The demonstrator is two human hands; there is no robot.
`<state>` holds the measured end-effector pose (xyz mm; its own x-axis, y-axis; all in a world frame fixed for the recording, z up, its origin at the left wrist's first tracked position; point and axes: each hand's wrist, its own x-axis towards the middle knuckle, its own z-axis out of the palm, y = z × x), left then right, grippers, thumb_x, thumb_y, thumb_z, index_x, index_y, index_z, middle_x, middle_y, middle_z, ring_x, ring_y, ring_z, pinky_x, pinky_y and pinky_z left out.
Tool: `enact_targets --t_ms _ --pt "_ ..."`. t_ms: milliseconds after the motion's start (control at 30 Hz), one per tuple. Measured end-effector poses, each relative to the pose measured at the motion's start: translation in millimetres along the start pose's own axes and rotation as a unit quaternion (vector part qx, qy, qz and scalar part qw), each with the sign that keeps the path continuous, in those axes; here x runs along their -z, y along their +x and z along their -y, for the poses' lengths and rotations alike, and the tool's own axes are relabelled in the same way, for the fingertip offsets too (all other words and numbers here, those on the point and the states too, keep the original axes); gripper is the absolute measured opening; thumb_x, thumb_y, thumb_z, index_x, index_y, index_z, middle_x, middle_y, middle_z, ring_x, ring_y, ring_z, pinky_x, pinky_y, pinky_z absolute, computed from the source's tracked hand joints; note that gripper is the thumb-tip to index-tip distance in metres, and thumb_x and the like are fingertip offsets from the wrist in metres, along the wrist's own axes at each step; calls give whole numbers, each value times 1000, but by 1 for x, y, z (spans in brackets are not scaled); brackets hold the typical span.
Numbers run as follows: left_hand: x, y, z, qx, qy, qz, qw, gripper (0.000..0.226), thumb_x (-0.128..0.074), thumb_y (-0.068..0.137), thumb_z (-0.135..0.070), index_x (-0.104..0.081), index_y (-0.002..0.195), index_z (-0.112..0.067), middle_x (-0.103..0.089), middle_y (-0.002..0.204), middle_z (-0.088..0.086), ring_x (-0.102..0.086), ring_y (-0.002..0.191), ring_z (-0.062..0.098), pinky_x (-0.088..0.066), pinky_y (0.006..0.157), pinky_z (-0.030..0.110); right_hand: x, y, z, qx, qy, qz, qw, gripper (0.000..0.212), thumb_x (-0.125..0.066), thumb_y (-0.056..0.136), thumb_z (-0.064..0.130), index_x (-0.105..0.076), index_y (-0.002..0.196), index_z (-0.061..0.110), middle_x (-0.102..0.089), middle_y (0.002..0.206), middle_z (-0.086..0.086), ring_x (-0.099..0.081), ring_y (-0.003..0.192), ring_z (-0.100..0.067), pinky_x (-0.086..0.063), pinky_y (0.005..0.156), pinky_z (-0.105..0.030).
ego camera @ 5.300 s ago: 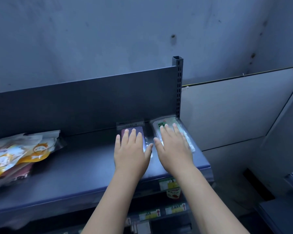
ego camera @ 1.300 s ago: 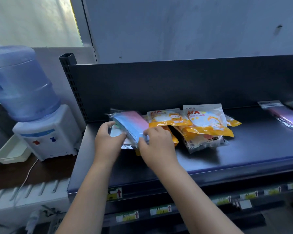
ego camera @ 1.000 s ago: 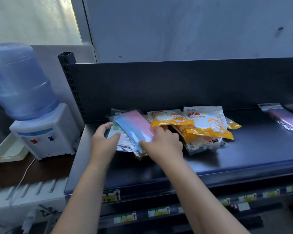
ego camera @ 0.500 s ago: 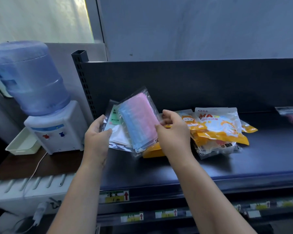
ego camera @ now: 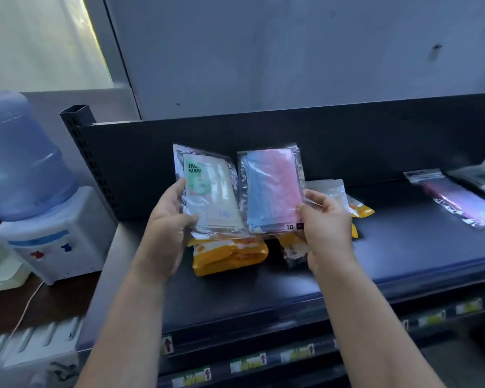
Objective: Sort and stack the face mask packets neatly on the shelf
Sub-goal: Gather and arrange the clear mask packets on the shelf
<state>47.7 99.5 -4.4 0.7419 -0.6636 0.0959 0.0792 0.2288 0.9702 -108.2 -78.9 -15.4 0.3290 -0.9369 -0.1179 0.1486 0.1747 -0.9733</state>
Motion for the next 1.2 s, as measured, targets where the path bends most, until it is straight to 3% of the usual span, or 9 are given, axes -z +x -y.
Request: enact_targets --t_ms 100,200,267,367,500,600,733,967,1200 --pt "-42 -1 10 31 12 72 997 88 -44 74 16 -37 155 -16 -60 144 7 -64 127 27 -57 97 48 44 15 12 -4 8 -24 1000 28 -64 96 -2 -69 117 16 -76 112 -6 -75 102 -33 -66 79 -50" --pt "-91 0 22 43 18 100 994 88 -45 72 13 -42 153 -20 -63 141 6 -66 123 32 -45 91 57 93 31 24 -1 13 -51 999 29 -62 95 -5 -69 116 14 -75 109 -4 -75 91 -25 -65 66 -35" --pt "-128 -2 29 49 -3 93 994 83 -47 69 12 -48 146 -20 -67 135 -3 -69 118 26 -51 87 50 126 42 33 -2 26 -67 997 29 -61 95 -6 -69 115 14 -75 103 -3 -72 81 -18 -63 61 -29" --pt "-186 -4 40 56 -11 75 996 83 -48 64 10 -49 140 -21 -69 122 -12 -75 96 14 -50 59 26 177 58 48 -9 38 -88 995 28 -60 95 -7 -68 111 14 -74 94 0 -68 73 -14 -60 56 -24" --pt "-259 -13 59 59 -9 79 995 88 -49 67 15 -46 147 -22 -62 139 -8 -67 116 23 -45 51 21 240 79 60 -16 45 -102 994 27 -59 94 -9 -68 108 12 -70 89 3 -64 67 -13 -56 49 -20" --pt "-307 -22 70 49 -4 78 996 77 -47 68 18 -51 129 -29 -75 105 -26 -73 89 5 -36 47 20 277 95 63 -17 41 -104 994 28 -57 95 -8 -68 110 13 -69 91 4 -63 65 -12 -53 47 -20" --pt "-359 -35 87 57 2 101 993 75 -42 71 21 -57 117 -37 -73 99 -32 -70 82 -4 -36 55 24 325 114 66 -17 31 -113 993 29 -58 95 -5 -70 111 16 -72 92 5 -62 67 -12 -54 54 -23" --pt "-404 -40 99 80 8 100 992 78 -36 82 29 -53 115 -40 -74 97 -33 -74 94 2 -46 69 29 370 135 73 -28 13 -134 990 32 -60 95 0 -71 123 12 -75 114 -1 -72 108 -24 -56 104 -49" --pt "-415 -17 112 82 -30 39 995 91 -34 86 27 -28 159 -27 -54 140 -20 -56 132 15 -53 63 19 392 190 111 -19 12 -127 992 24 -61 93 -6 -69 92 17 -71 88 -3 -66 58 -11 -55 48 -26"
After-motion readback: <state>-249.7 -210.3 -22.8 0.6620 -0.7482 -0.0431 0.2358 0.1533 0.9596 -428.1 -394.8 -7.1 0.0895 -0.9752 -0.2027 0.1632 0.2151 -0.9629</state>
